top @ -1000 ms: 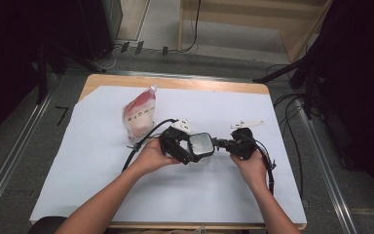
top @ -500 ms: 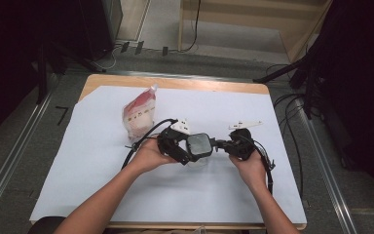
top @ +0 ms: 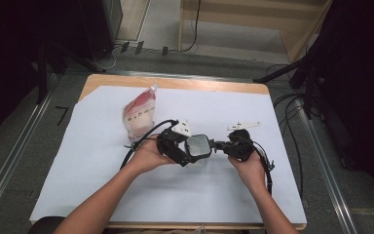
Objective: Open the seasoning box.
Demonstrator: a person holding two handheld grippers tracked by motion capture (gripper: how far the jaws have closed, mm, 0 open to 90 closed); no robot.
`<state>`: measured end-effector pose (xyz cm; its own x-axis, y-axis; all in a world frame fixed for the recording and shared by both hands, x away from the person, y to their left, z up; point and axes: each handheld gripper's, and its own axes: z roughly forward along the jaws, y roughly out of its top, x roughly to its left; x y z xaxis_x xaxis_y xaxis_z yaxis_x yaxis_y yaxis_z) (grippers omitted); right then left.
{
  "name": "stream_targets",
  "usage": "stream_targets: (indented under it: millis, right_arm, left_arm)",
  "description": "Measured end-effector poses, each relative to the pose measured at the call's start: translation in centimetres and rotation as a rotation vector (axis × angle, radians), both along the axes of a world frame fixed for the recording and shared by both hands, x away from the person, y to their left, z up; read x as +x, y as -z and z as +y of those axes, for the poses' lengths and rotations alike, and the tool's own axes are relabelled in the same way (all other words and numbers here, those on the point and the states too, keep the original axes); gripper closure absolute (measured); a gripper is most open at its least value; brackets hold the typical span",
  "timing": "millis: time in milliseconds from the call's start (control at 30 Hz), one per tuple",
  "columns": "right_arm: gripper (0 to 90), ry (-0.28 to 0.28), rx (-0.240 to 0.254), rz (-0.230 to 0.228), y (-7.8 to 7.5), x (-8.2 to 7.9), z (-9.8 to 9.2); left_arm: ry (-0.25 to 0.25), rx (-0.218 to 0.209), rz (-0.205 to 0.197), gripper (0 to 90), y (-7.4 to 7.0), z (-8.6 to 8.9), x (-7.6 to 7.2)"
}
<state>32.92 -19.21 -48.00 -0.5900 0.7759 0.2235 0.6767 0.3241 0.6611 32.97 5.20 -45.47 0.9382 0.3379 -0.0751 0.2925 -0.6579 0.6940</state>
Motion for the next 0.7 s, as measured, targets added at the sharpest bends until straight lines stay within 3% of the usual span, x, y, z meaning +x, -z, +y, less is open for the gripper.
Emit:
stream_targets:
  millis: [433, 700]
  right_arm:
    - [90.0, -0.017, 0.005, -0.008, -0.3, -0.4, 0.3]
    - [90.0, -0.019, 0.009, -0.003, -0.3, -0.5, 0.3]
  left_arm:
    - [0.01, -0.004, -0.005, 17.8, -0.5, 0.4, 0.0]
    - [0.018, 0.014, -0.032, 18.0, -1.2, 0.1, -0.4]
